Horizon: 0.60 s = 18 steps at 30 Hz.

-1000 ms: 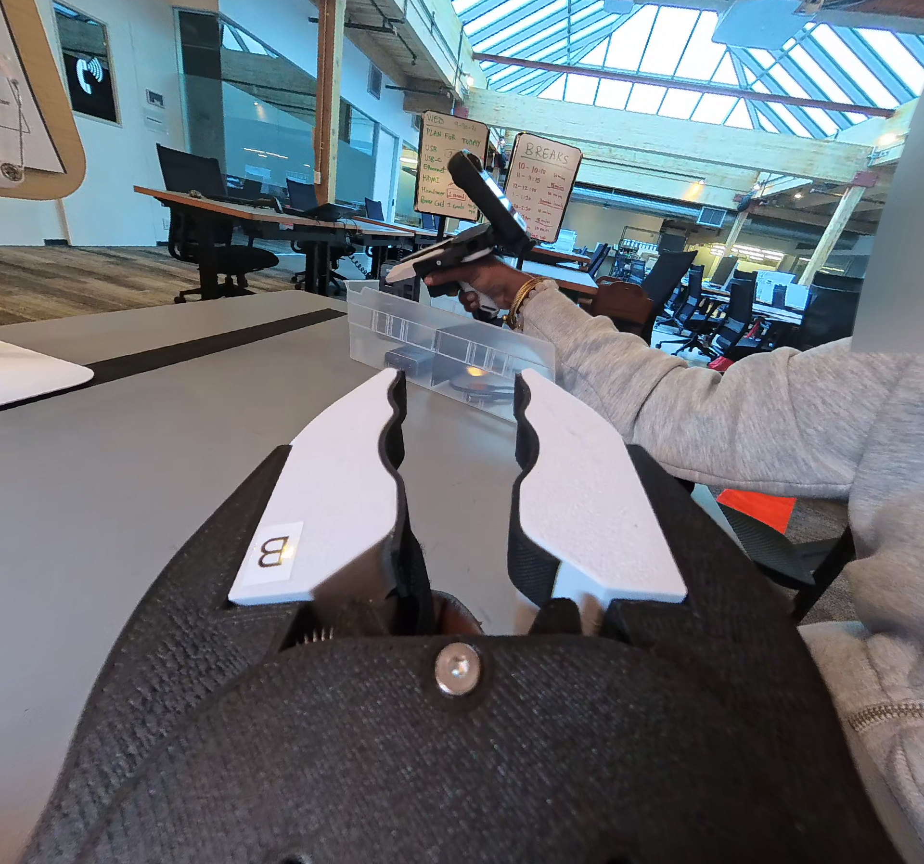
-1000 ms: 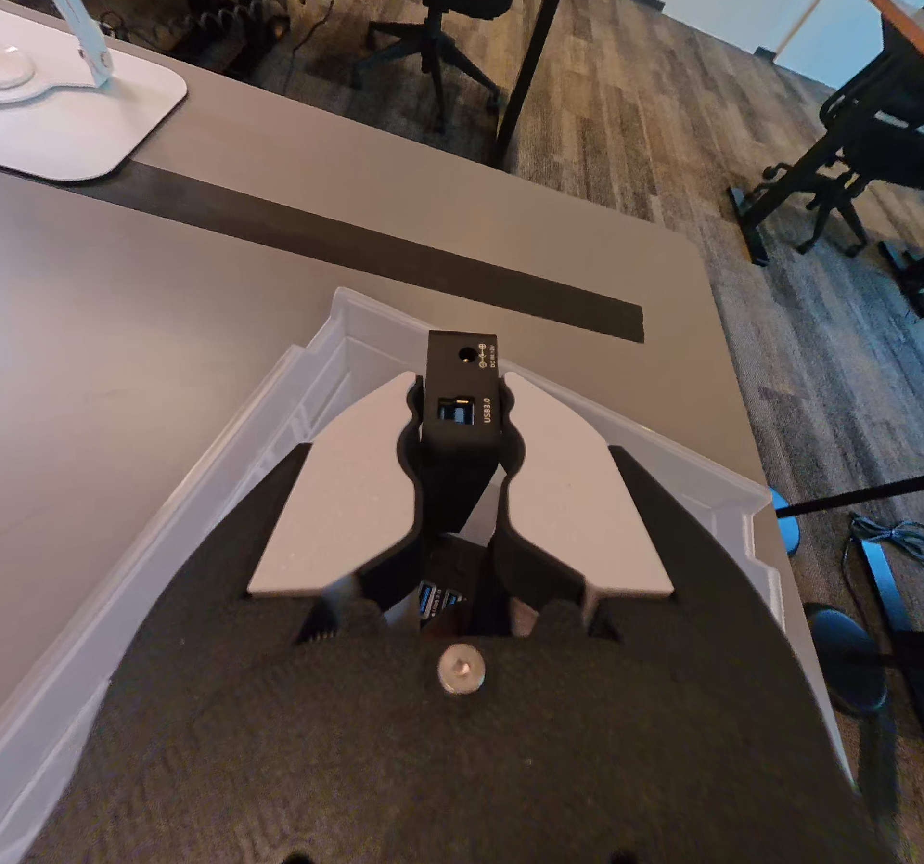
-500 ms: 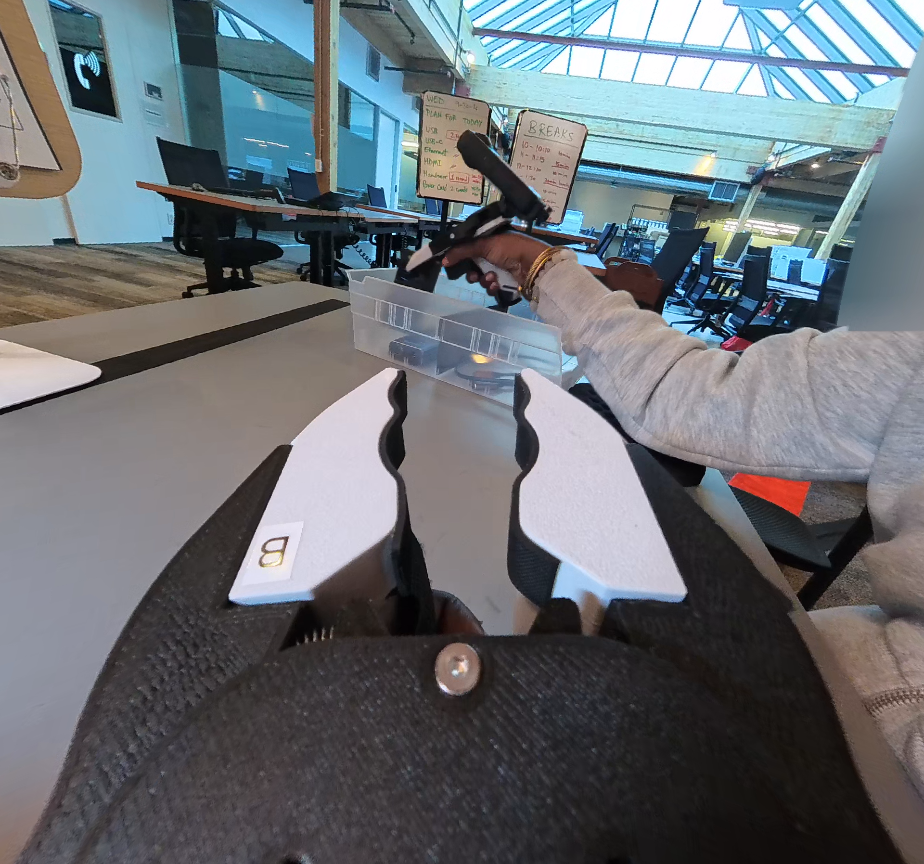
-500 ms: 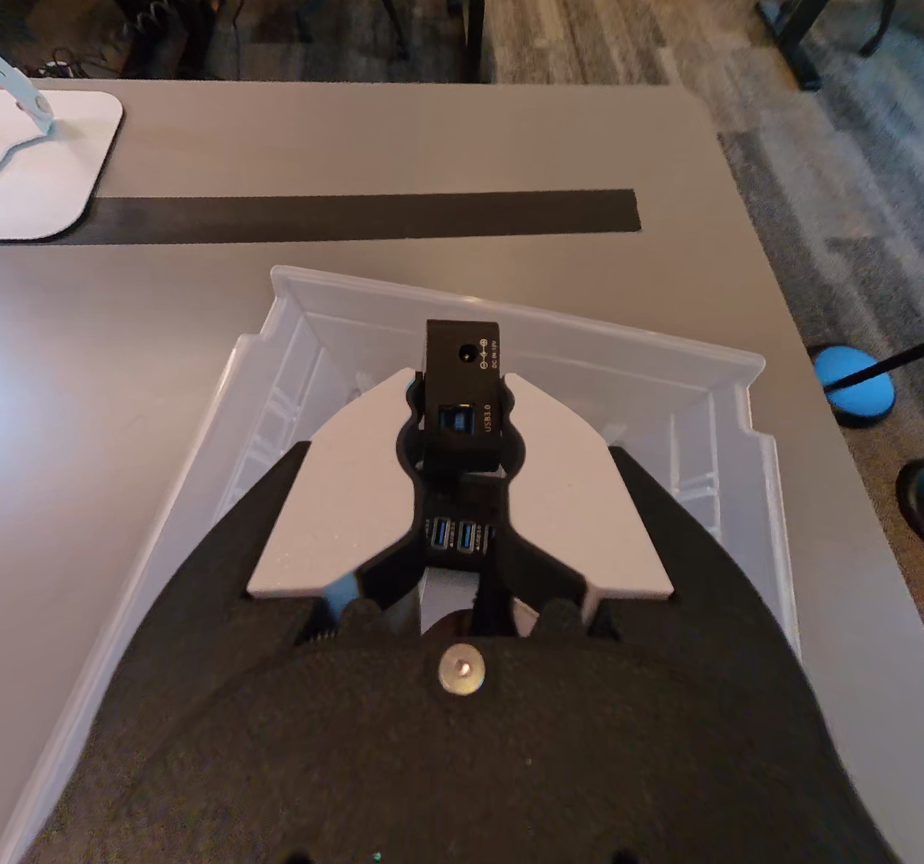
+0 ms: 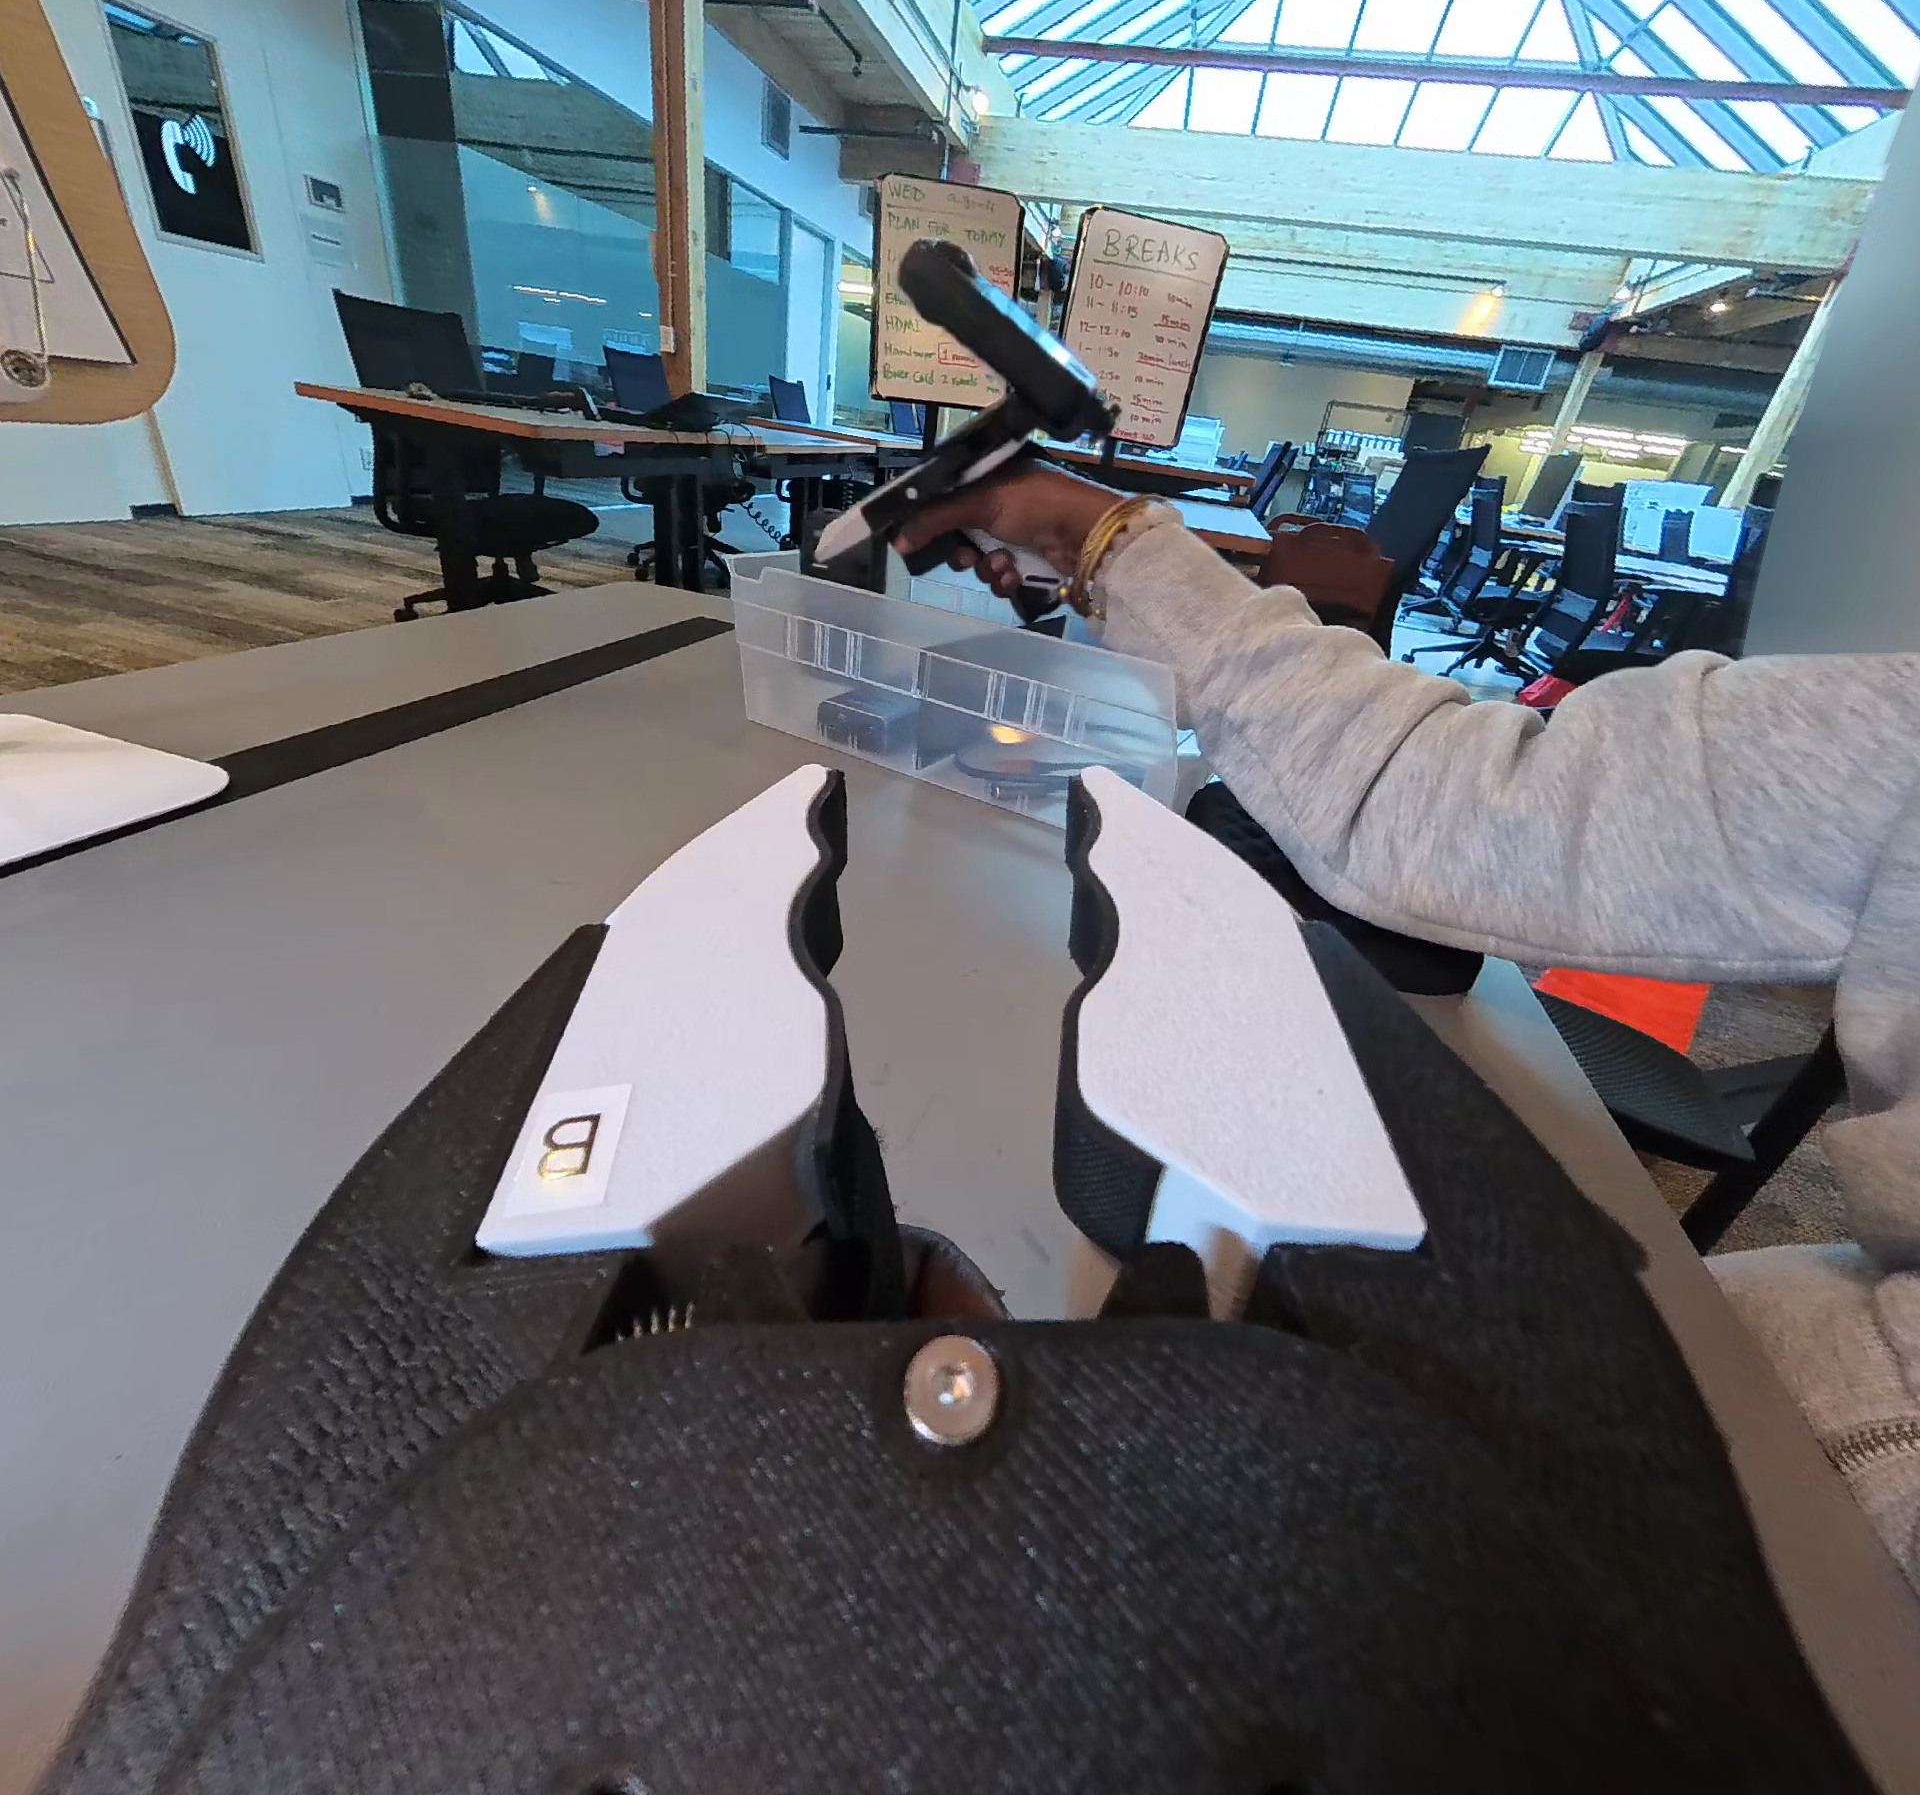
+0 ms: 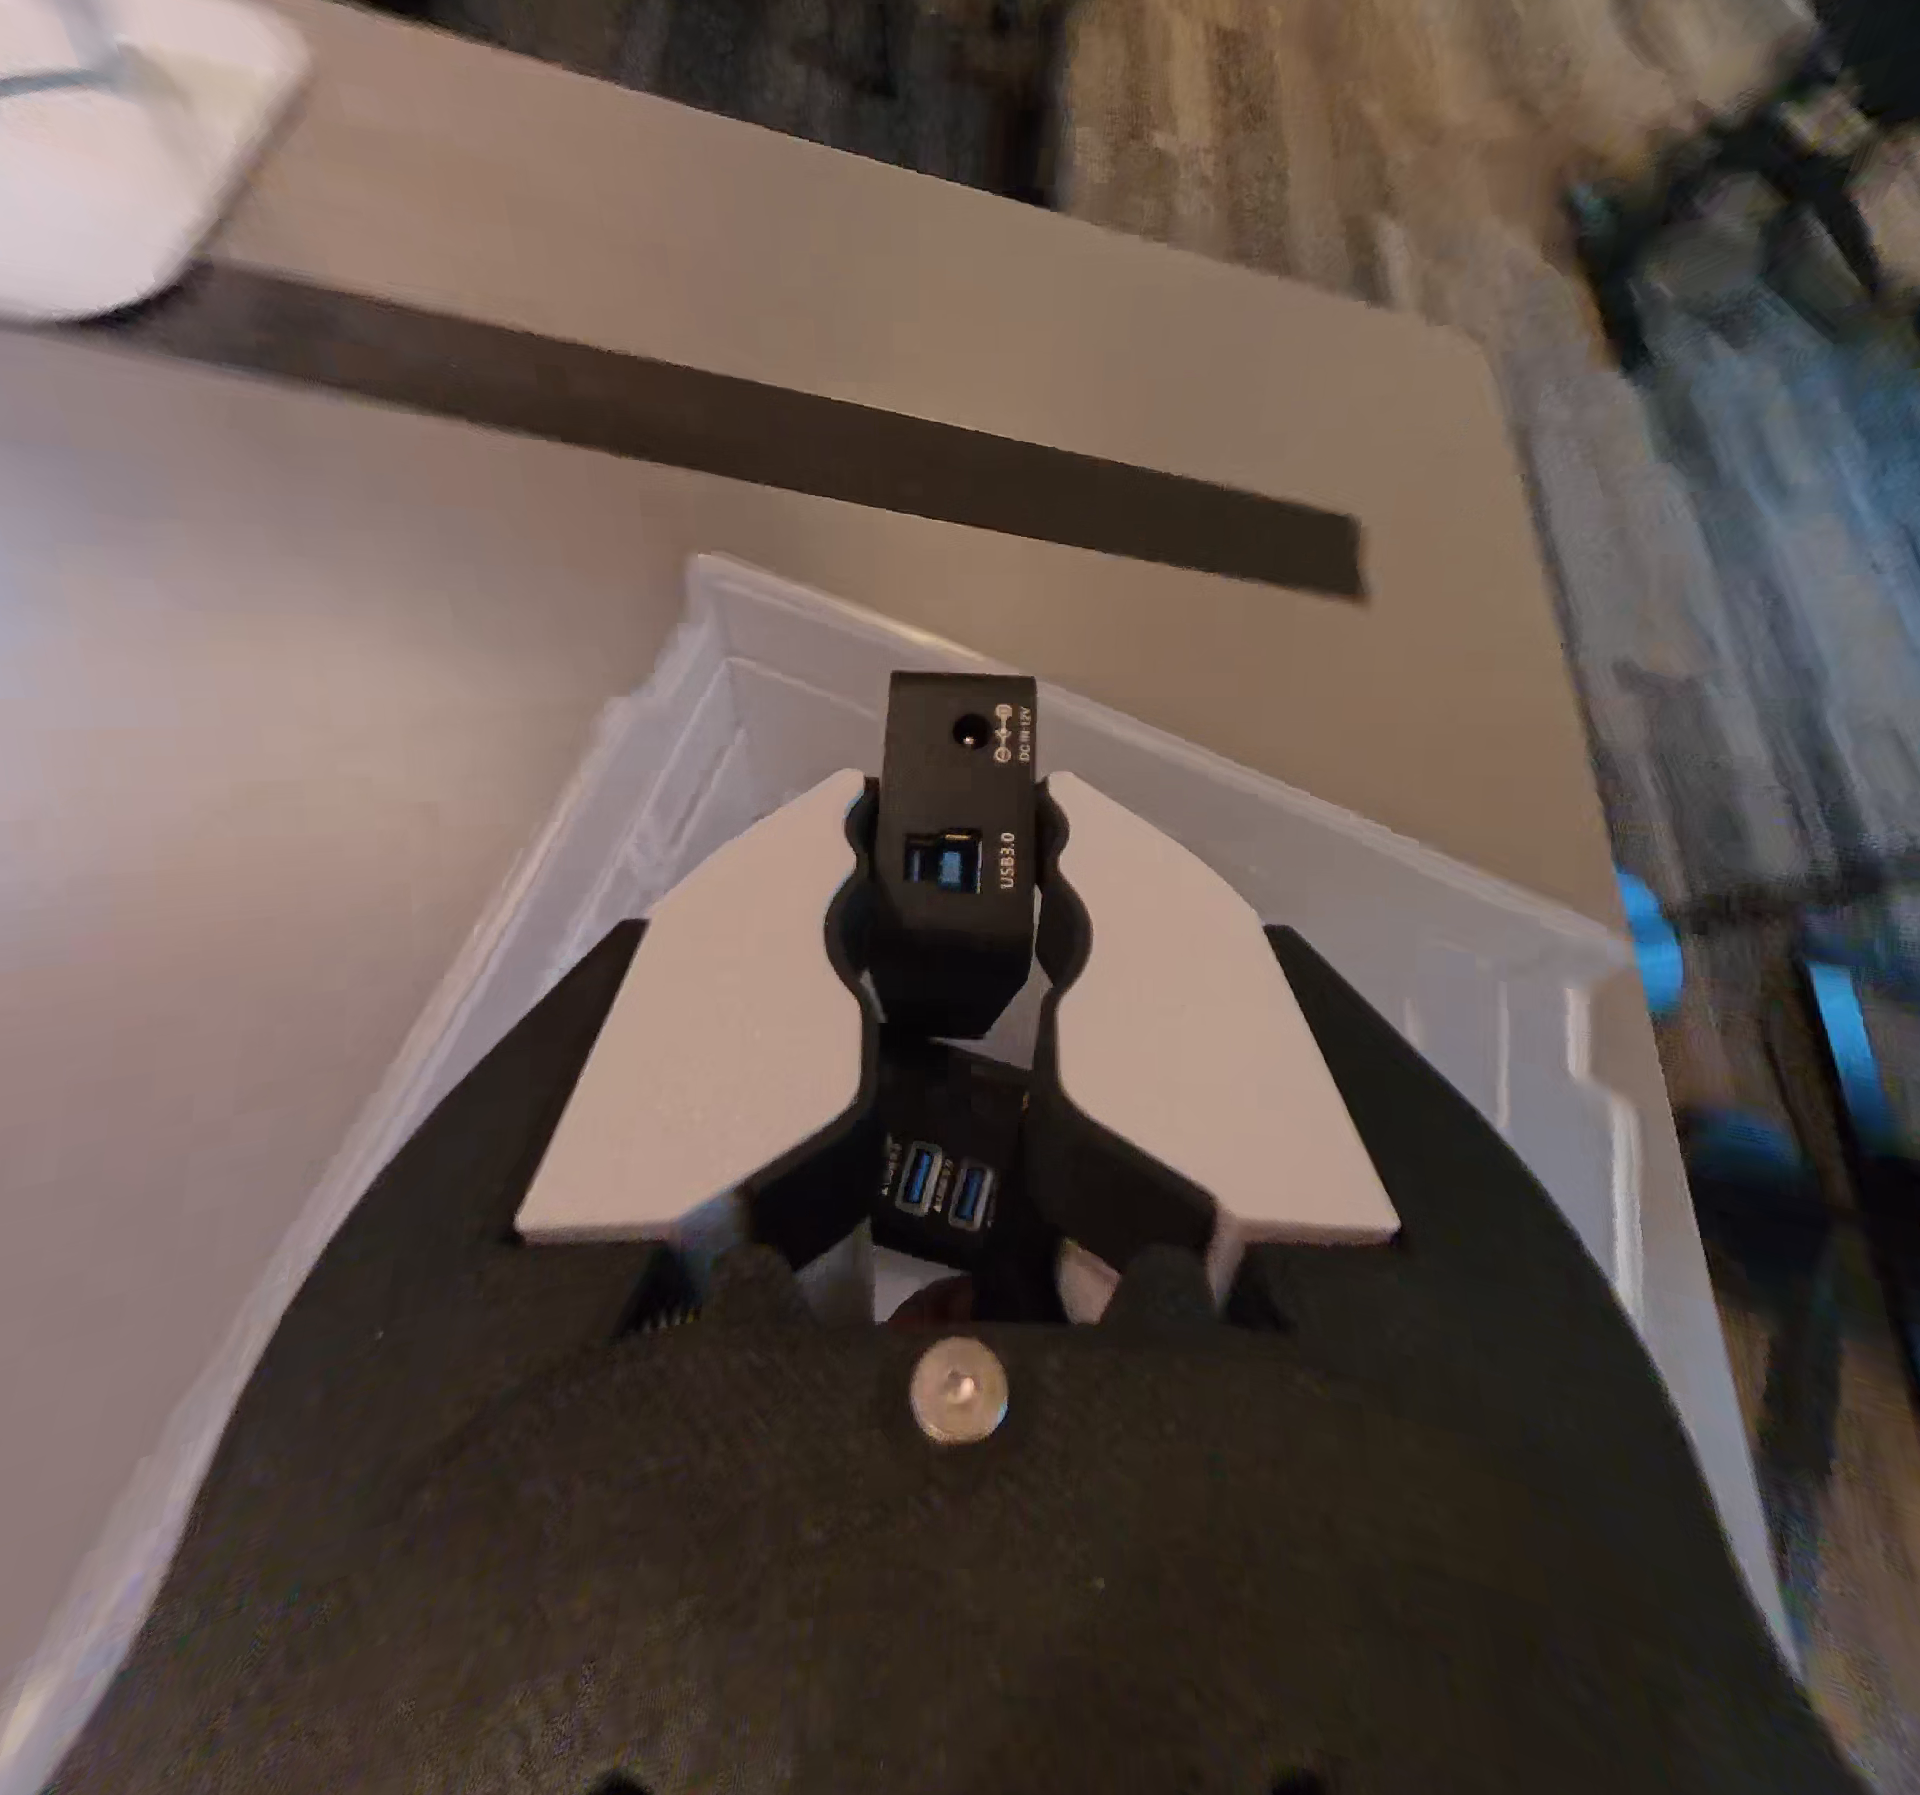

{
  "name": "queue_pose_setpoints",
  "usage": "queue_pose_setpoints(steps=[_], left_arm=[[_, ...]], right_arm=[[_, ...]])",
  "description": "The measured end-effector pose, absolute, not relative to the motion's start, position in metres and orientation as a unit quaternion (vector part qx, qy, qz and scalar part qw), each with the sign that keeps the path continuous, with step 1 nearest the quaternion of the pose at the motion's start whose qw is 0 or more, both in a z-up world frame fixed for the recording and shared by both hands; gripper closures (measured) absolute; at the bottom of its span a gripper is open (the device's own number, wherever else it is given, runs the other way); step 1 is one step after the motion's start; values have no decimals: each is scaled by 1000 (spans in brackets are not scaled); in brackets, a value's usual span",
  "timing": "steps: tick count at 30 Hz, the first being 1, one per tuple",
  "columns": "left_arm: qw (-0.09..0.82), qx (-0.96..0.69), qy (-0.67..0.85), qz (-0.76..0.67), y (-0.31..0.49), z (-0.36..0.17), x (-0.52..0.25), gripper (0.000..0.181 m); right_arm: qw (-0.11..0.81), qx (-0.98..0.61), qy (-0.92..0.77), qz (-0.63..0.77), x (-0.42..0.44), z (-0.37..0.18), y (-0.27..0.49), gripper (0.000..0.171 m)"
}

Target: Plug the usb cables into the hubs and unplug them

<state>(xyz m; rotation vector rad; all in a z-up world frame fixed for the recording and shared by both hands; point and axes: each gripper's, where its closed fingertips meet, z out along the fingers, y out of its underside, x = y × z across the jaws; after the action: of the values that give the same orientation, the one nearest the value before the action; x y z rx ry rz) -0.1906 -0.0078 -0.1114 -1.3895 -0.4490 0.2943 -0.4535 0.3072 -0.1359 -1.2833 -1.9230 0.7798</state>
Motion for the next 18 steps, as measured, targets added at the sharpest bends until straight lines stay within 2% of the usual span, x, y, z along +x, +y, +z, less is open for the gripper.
queue_pose_setpoints(steps=[2,5,11,15,18], left_arm=[[735,-633,-204,134,-8,-112,-190,141],[735,-633,-203,131,-7,-112,-190,141],[735,-635,-201,131,-6,-112,-189,141],[734,-635,-201,132,-7,-111,-190,141],[734,-635,-201,132,-7,-112,-190,141]], right_arm=[[335,-369,-807,316,-442,-137,284,143],[340,-286,-846,295,-434,-145,277,143],[317,-344,-837,282,-444,-155,285,143],[337,-379,-812,287,-454,-154,298,140],[358,-416,-789,275,-455,-145,314,126]])
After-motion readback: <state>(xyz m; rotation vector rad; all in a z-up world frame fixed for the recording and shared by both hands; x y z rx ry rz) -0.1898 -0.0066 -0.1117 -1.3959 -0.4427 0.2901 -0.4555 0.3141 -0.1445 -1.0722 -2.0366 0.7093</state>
